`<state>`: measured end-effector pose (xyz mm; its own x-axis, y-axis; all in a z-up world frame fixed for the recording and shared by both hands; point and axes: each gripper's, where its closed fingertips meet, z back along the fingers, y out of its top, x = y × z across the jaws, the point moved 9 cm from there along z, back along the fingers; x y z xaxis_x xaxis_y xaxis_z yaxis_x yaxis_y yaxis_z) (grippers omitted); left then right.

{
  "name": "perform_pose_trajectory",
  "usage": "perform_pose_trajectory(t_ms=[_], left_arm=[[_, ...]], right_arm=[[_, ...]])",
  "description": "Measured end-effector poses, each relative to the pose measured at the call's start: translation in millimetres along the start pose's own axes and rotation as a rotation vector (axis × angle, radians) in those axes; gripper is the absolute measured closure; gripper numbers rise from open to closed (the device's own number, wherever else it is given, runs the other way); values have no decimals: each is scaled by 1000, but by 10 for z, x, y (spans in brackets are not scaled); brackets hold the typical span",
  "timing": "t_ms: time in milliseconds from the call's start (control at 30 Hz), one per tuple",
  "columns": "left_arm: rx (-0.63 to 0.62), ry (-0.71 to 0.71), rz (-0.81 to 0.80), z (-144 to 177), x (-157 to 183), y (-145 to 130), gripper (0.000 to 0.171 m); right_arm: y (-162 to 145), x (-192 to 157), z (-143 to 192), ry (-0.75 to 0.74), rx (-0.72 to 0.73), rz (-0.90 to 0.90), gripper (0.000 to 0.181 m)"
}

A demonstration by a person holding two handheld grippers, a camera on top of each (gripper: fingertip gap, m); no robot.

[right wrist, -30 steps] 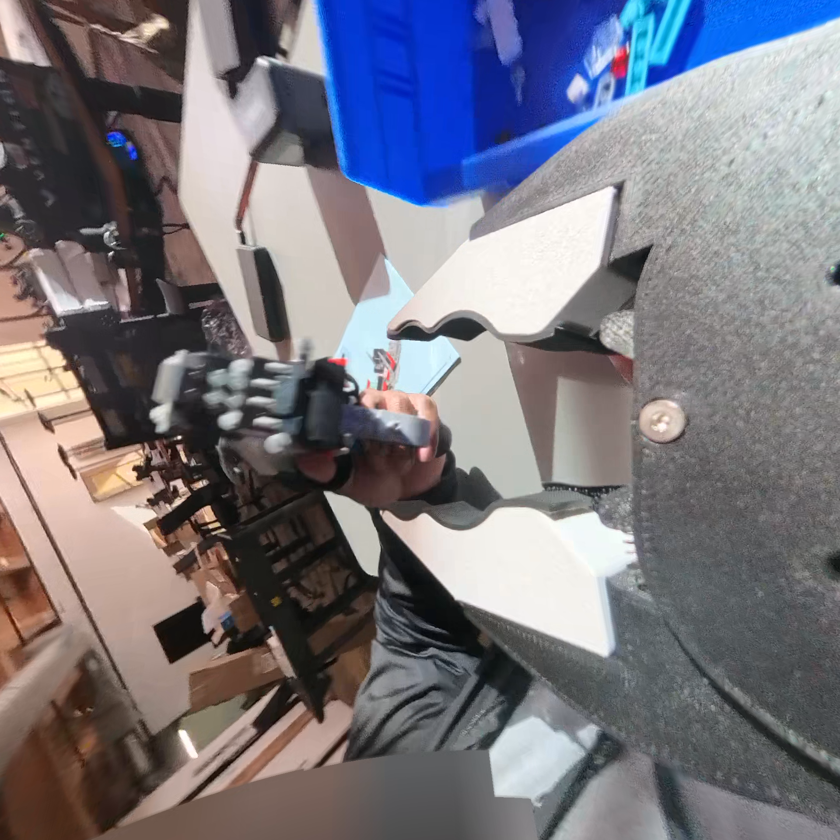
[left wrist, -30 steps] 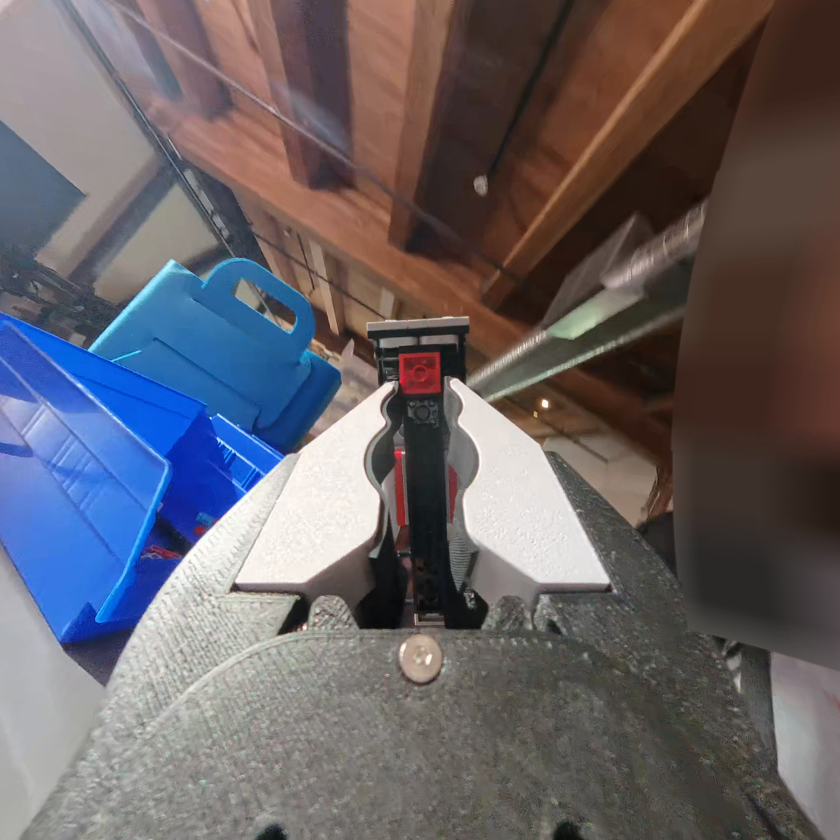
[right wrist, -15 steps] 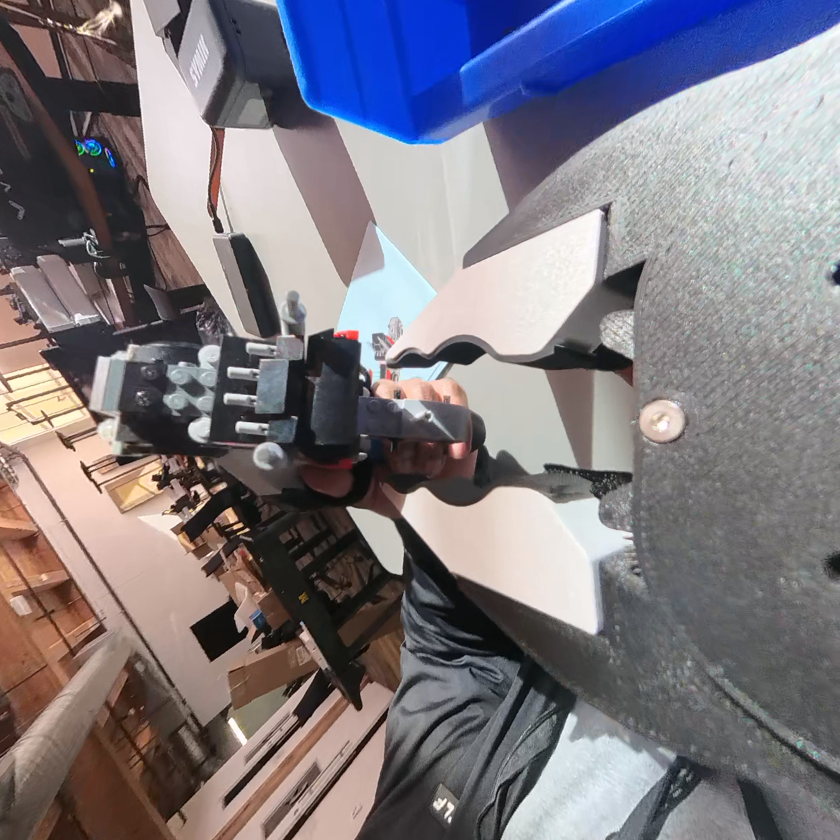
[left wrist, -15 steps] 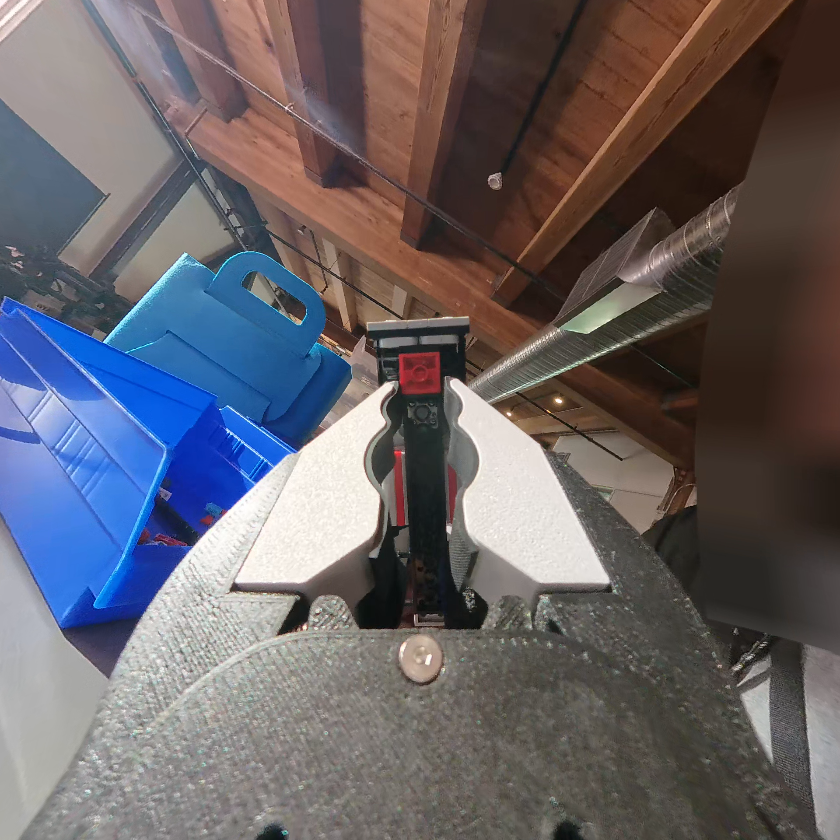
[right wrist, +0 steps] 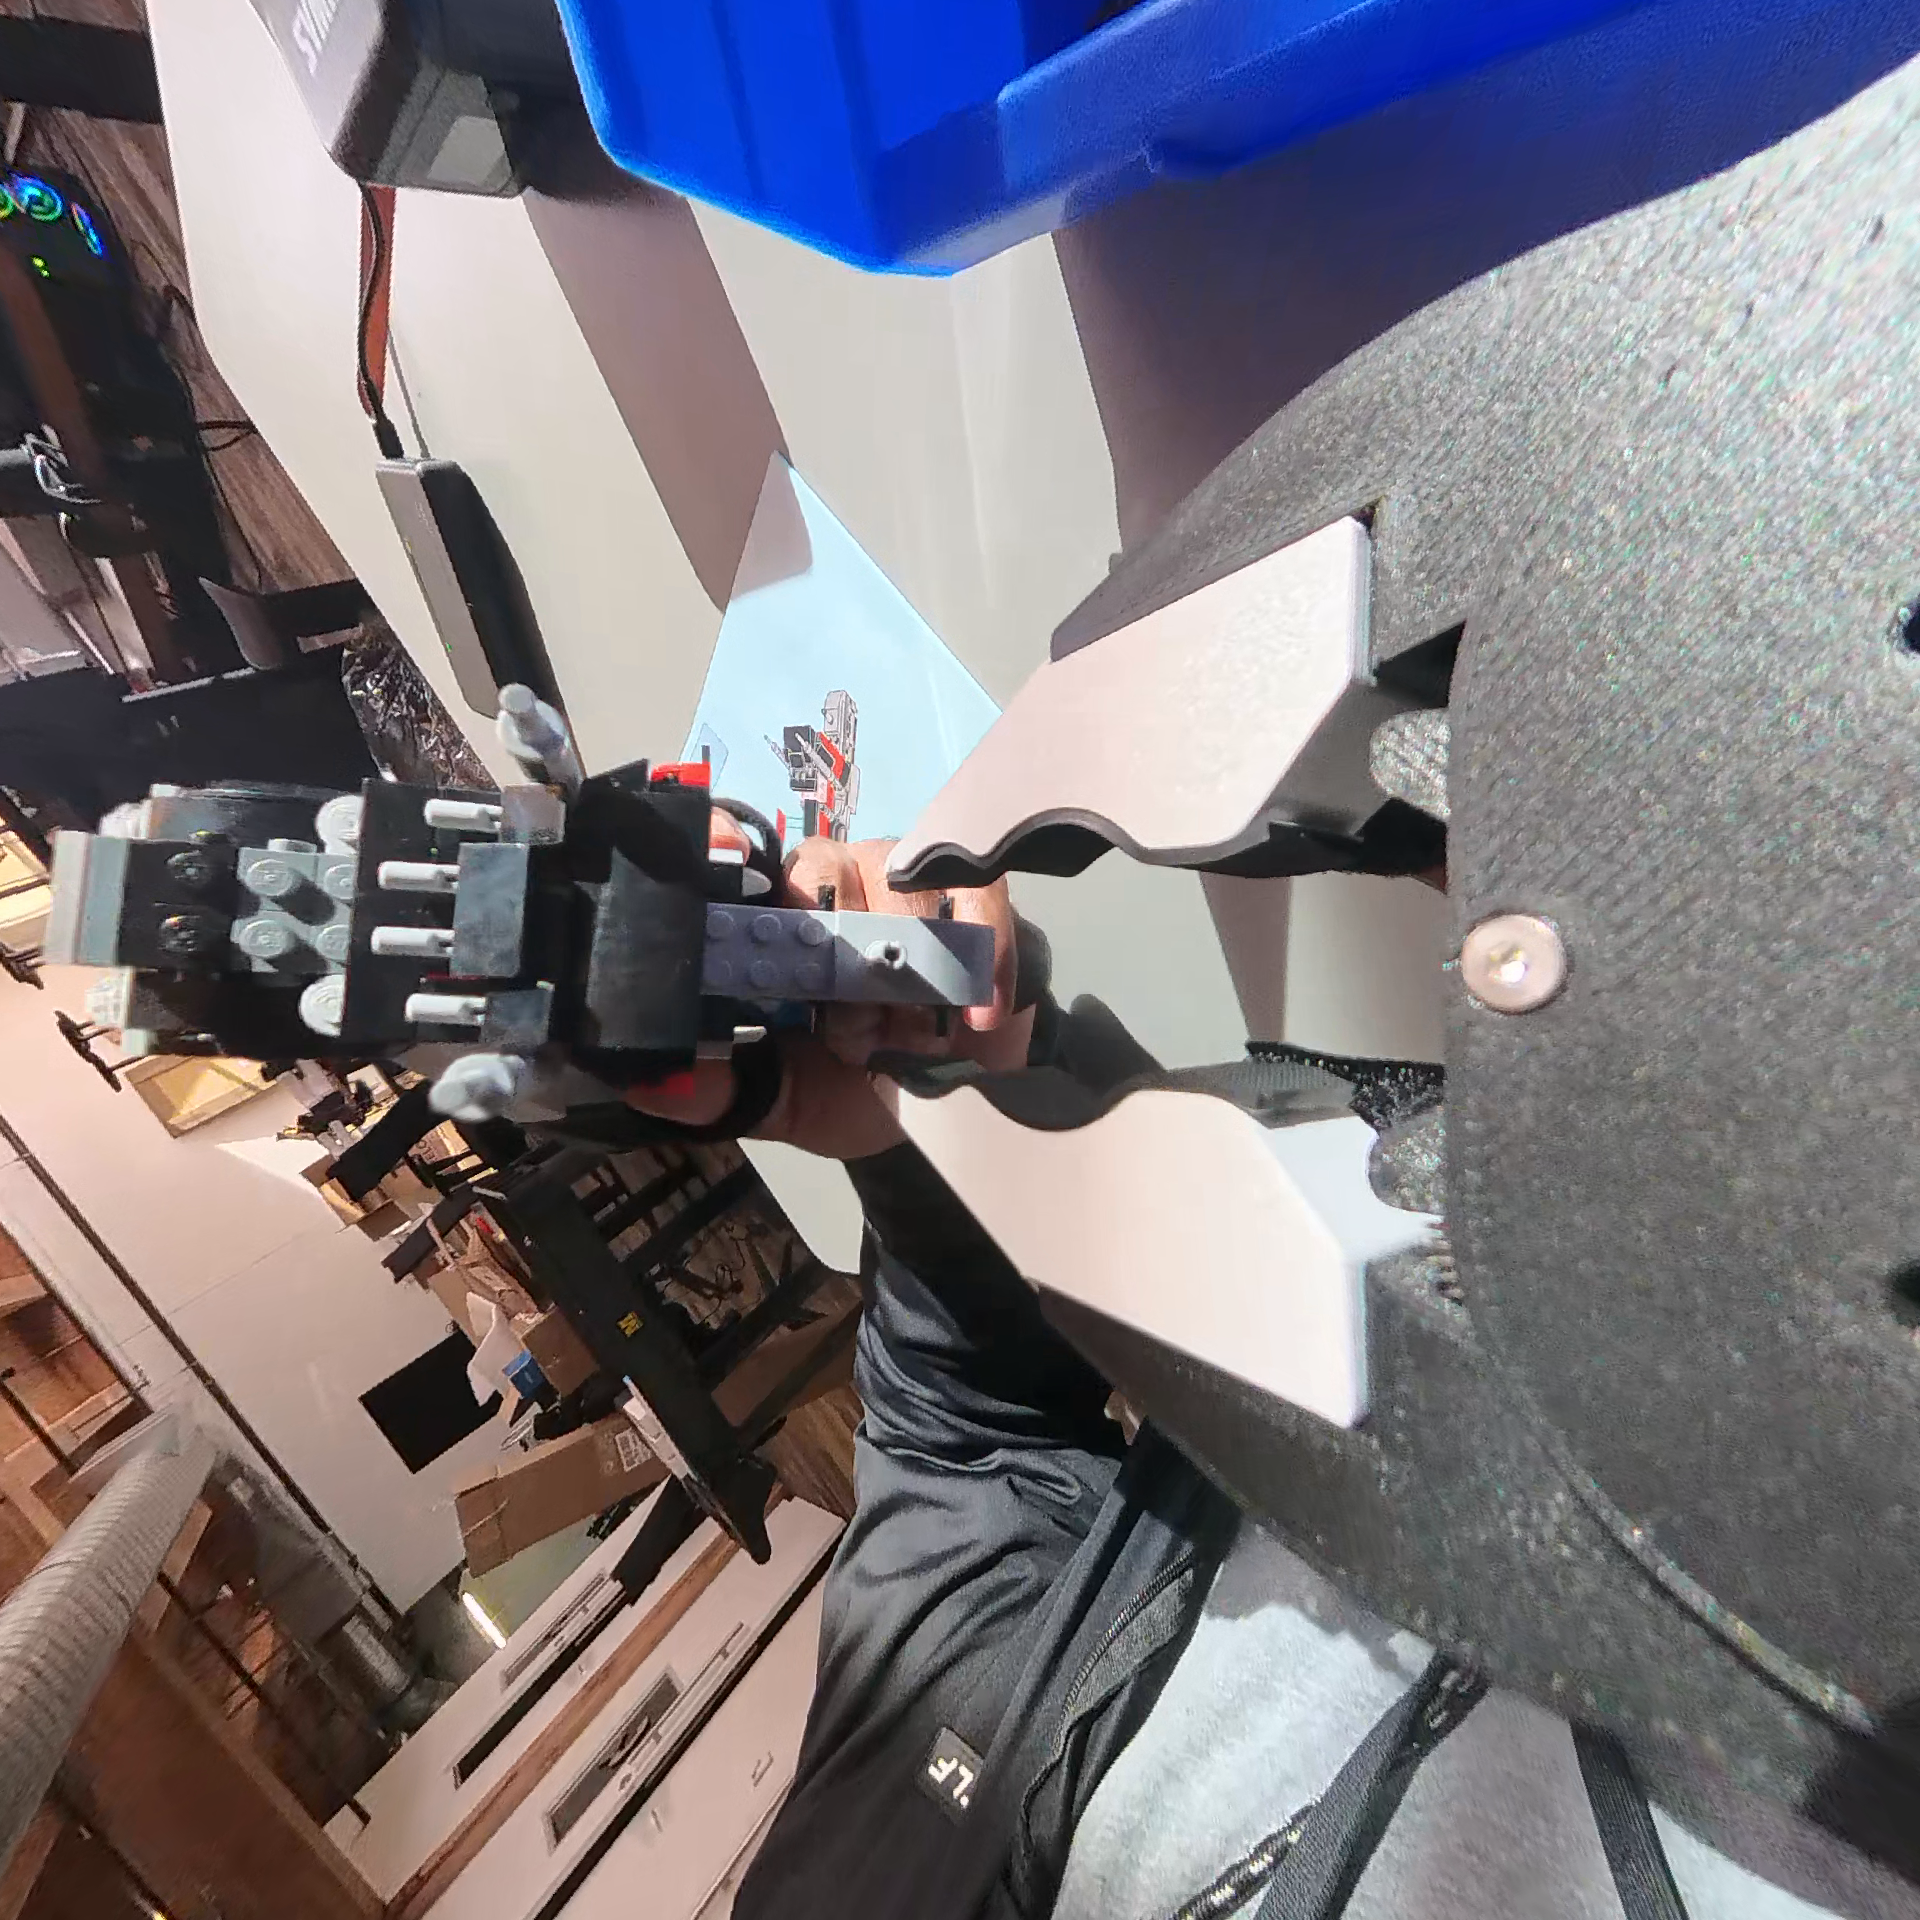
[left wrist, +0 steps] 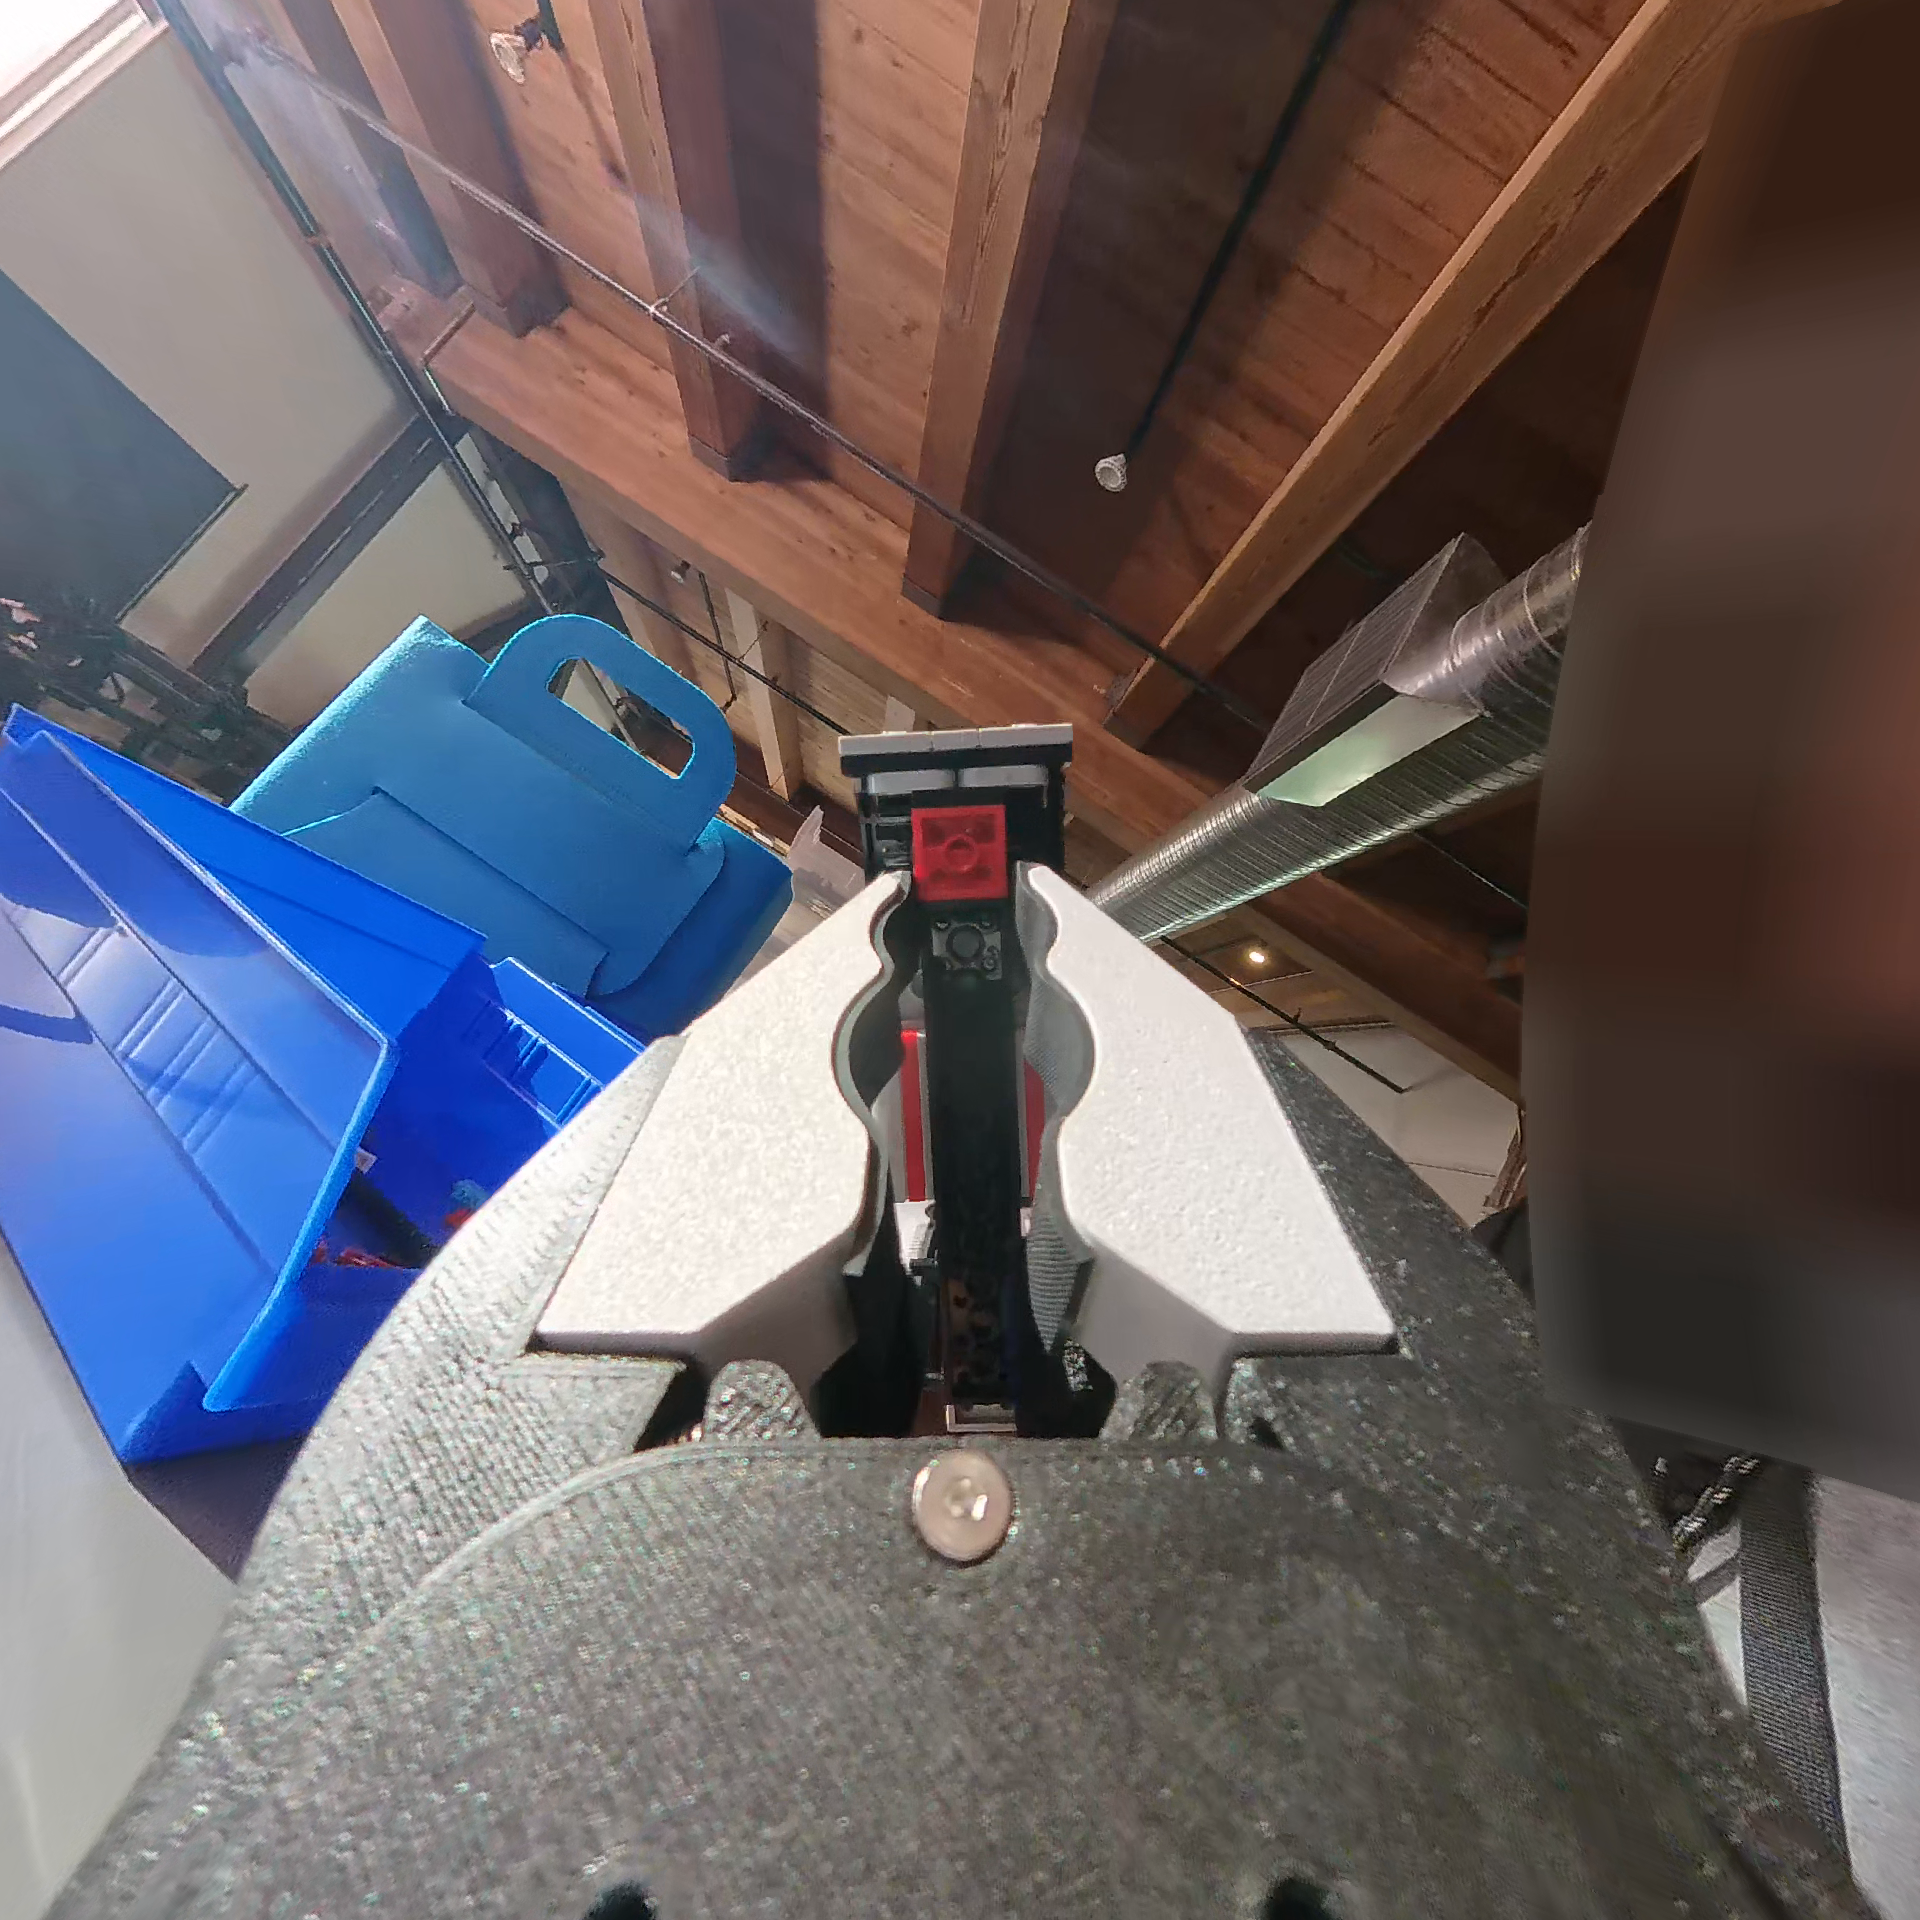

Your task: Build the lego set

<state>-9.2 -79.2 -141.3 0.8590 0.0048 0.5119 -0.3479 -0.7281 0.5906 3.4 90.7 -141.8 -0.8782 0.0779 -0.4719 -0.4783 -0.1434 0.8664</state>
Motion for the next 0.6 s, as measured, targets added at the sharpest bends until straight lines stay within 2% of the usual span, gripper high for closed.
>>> perform_pose_trajectory(t_ms=[333,600], left_arm=[[-6,-10,-6,-21,6,-47,155],[-47,-21,52,-62,-6,-86,154]], right_arm=[[-40,-17,-50,-39,-17,36,162],[-64,-27,50,-62,-13,73,163]])
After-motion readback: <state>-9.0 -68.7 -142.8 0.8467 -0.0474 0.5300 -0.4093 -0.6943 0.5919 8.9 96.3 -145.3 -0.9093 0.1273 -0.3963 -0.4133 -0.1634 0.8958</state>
